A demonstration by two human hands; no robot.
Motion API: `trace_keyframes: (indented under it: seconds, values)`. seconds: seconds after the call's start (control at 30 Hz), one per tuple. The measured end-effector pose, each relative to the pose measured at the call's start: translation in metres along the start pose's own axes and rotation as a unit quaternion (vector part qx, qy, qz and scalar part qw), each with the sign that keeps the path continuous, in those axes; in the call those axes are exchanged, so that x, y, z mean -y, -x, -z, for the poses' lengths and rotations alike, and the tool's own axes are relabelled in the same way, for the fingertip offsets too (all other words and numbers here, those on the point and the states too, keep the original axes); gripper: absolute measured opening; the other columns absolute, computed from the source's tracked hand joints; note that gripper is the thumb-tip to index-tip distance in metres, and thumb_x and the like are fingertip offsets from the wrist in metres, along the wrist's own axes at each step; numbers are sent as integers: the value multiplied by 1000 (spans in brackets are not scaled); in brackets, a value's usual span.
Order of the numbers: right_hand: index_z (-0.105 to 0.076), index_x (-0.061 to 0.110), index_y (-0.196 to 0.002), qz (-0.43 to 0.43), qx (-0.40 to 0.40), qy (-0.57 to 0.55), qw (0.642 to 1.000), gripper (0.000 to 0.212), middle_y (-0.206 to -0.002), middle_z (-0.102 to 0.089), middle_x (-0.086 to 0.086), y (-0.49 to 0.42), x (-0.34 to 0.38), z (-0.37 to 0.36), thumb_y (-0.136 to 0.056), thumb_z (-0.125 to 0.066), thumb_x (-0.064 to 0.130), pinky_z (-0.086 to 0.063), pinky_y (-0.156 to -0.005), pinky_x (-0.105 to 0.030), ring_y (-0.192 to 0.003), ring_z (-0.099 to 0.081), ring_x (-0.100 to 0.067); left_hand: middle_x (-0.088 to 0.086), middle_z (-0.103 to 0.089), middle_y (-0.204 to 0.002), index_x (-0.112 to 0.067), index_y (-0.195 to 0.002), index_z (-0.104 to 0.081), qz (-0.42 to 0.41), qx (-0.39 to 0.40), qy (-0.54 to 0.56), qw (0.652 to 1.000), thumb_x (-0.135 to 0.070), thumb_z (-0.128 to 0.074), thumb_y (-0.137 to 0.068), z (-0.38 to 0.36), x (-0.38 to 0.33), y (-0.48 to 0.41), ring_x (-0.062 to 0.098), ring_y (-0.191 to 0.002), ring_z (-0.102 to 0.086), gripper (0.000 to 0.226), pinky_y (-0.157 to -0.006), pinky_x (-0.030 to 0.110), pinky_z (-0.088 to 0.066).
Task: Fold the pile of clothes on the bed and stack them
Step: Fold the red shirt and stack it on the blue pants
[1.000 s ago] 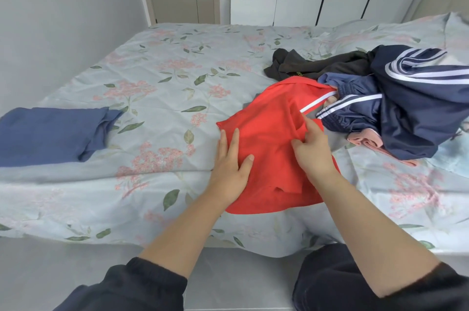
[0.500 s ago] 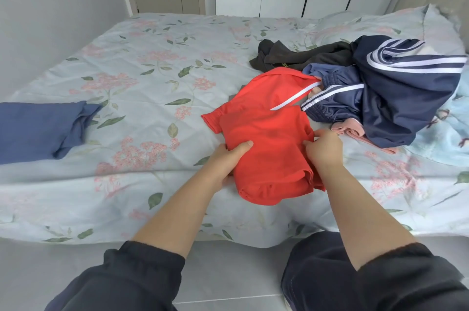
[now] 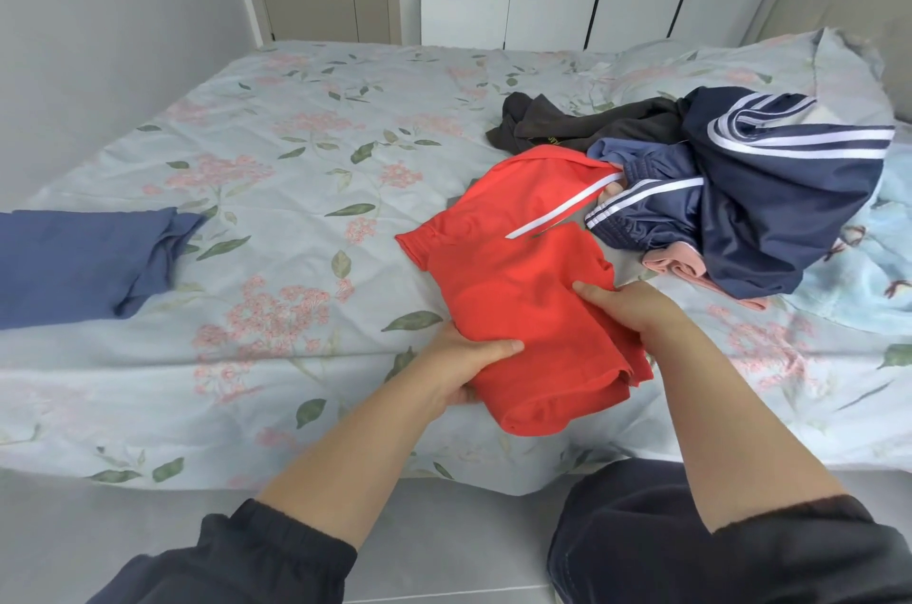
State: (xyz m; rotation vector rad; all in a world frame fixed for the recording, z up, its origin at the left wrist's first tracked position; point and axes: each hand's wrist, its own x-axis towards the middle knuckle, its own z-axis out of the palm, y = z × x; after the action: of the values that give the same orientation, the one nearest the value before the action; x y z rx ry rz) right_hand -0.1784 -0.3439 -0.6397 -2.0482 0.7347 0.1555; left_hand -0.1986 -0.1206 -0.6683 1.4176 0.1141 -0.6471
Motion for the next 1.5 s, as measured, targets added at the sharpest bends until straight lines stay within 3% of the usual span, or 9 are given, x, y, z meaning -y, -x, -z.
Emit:
trace_keyframes:
  seconds: [0.17, 0.37, 0.5, 0.67, 0.83, 1.03, 1.2, 1.37, 1.5]
  values:
    - [-61, 5, -112, 38, 93, -181, 978, 32, -115, -66, -18, 16, 13, -10, -87, -68, 23, -51, -80, -37, -87, -65, -25, 0, -73, -99, -16, -111, -66, -73, -8, -32, 997, -11, -73, -80, 16, -22, 11, 13, -86, -70, 32, -68, 24, -57]
    - [-58, 13, -117, 141, 59, -470, 869, 22, -112, -67, -5, 28, 52, -54, -97, -52, 21, -57, -77, -29, -88, -68, -12, 9, -73, -100, -15, -114, -64, -110, -89, 81, 987, -26, -67, -86, 70, -68, 4, 24, -88, -71, 30, -71, 36, -58]
    - [-51, 5, -130, -38, 3, -430, 902, 40, -123, -57, -8, 30, 36, -97, -97, -54, 26, -47, -94, -44, -112, -57, -27, 6, -73, -99, -17, -111, -63, 35, -102, 2, 994, -37, -64, -89, 92, -49, 2, 22, -86, -70, 30, -71, 37, -58]
    - [-50, 2, -131, -42, 23, -363, 931, 38, -130, -56, -15, 32, 35, -93, -94, -56, 9, -44, -99, -47, -118, -55, -31, 6, -69, -86, -13, -108, -56, 46, -50, 7, 998, -8, -64, -87, 104, -34, 11, 16, -60, -67, 23, -56, 24, -56]
    - [-58, -3, -94, -84, 234, -311, 917, 13, -67, -69, -17, 61, 38, -95, -92, -46, -7, -54, -45, -23, -56, -70, -24, -2, -40, -54, -15, -70, -47, -4, -206, 171, 964, -8, -51, -83, 132, -32, 20, 8, -36, -36, 15, -35, 14, -30]
    - [-55, 15, -101, -57, 155, -285, 944, 33, -90, -62, -13, 46, 33, -84, -88, -59, 44, -53, -56, -36, -68, -65, -28, -2, -67, -93, -19, -96, -62, -58, -281, 169, 943, -39, -60, -88, 143, -33, 25, 12, -82, -62, 22, -62, 25, -48]
    - [-59, 12, -96, -59, 87, -268, 958, 53, -90, -61, -5, 21, 37, -76, -80, -54, 63, -46, -66, -33, -76, -59, -21, -2, -74, -91, -24, -107, -62, -31, -245, 31, 969, -51, -68, -81, 141, -30, 25, 16, -82, -71, 38, -68, 34, -58]
    - [-58, 11, -83, -29, 98, -274, 956, 18, -80, -62, -4, 17, 41, -82, -85, -69, 26, -51, -46, -28, -68, -60, -16, 2, -75, -83, -16, -109, -62, 34, -148, 61, 986, -27, -67, -87, 136, -26, 29, 17, -72, -72, 25, -57, 32, -58]
    - [-58, -2, -85, 8, 169, -346, 923, 16, -75, -58, -12, 18, 43, -80, -88, -45, -12, -53, -45, -22, -58, -57, -16, 2, -68, -64, -13, -97, -58, -73, -205, 156, 963, 6, -54, -86, 131, -41, 25, 12, -52, -65, 22, -49, 29, -56]
